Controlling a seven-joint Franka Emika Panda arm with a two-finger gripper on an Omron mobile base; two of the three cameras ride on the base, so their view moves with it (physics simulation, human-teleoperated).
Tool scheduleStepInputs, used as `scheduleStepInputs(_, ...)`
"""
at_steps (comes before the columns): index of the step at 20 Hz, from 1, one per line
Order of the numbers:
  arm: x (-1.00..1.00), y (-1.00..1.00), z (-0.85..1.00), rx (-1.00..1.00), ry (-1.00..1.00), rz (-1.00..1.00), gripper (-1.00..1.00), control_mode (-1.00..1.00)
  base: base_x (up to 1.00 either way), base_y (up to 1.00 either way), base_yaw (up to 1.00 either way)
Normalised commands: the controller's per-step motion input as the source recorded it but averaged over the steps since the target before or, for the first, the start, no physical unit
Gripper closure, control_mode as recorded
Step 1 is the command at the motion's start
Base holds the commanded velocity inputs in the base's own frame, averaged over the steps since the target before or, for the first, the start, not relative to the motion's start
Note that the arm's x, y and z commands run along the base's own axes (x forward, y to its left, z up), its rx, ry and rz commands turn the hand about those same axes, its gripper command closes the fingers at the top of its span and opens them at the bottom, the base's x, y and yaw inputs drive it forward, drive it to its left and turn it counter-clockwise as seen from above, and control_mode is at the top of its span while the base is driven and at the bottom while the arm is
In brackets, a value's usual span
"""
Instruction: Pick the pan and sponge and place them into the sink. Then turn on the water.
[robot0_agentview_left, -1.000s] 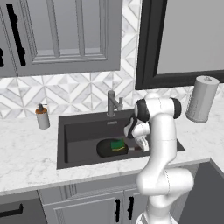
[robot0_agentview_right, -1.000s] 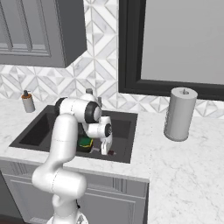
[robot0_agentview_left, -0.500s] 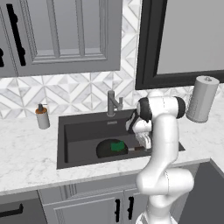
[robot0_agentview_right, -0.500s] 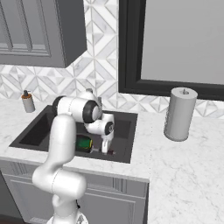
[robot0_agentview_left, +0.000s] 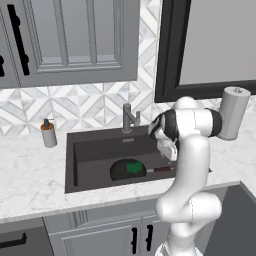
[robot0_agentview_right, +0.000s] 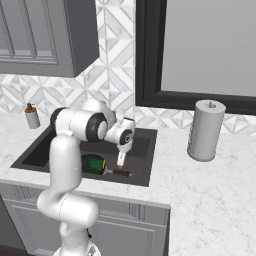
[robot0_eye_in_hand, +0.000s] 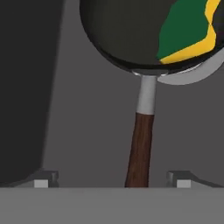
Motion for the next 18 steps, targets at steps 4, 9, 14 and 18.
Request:
scheduleStepInputs(4,-0.14,0.00,0.71,0.17,-0.14,0.00,-1.00,-1.00,0.00,0.00,0.00)
scheduleStepInputs(9,-0.04,0.00,0.70,0.18,-0.12,-0.03,-1.00,-1.00,0.00,0.00,0.00)
scheduleStepInputs(14,-0.05,0.03,0.64,0.19,-0.11,-0.07,-1.00,-1.00,0.00,0.00,0.00)
scheduleStepInputs(18,0.00,0.03,0.57,0.13,-0.04,-0.12,-1.00,-1.00,0.00,0.00,0.00)
